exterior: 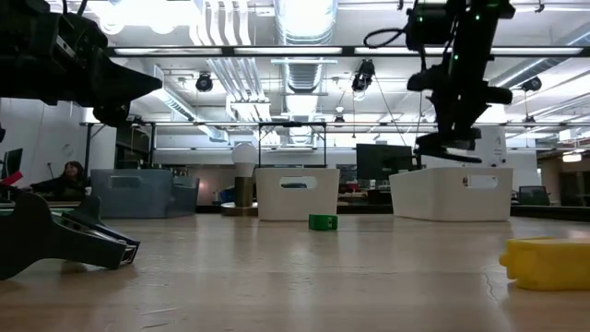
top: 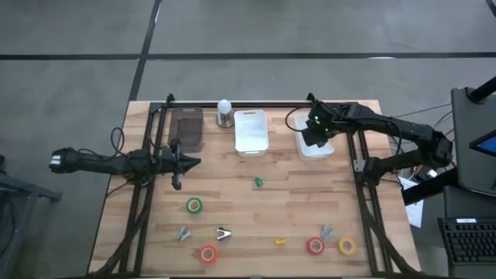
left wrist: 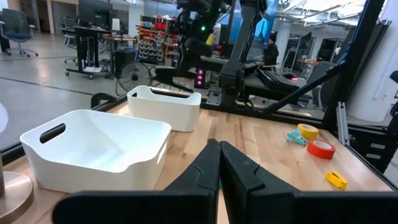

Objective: Pick and place Stapler, Stapler remover, tape
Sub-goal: Put the black stapler into the right white bin

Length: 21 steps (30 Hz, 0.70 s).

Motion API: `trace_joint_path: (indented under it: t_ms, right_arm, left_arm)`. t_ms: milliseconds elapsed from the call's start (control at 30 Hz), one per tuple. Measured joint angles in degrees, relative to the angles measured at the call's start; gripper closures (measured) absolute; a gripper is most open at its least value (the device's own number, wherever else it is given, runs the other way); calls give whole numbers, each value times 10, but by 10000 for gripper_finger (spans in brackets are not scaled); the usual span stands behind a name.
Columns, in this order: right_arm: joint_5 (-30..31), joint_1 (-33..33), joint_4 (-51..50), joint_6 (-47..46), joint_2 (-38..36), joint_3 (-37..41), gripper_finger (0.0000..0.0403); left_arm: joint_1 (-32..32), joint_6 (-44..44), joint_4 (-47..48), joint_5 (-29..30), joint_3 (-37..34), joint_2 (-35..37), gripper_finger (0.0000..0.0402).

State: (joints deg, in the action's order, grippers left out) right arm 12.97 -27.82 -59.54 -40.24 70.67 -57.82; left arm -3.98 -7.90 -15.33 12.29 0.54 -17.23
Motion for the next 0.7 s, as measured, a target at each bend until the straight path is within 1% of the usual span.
trace_joint_path:
  t_ms: [200,300,533,700]
  right_arm:
    - [-1,-26,35,16,-1,26,272]
    - [-6,-32,36,17,-1,34,274]
    - [-13,-35,47,18,-1,48,261]
    - [-12,-35,53,17,-1,48,266]
  left_arm:
    - [0,0,0,0,0,0,390]
    - [0,0,0,0,0,0,390]
    - [0,0,0,0,0,0,390]
    - [0,0,0,0,0,0,390]
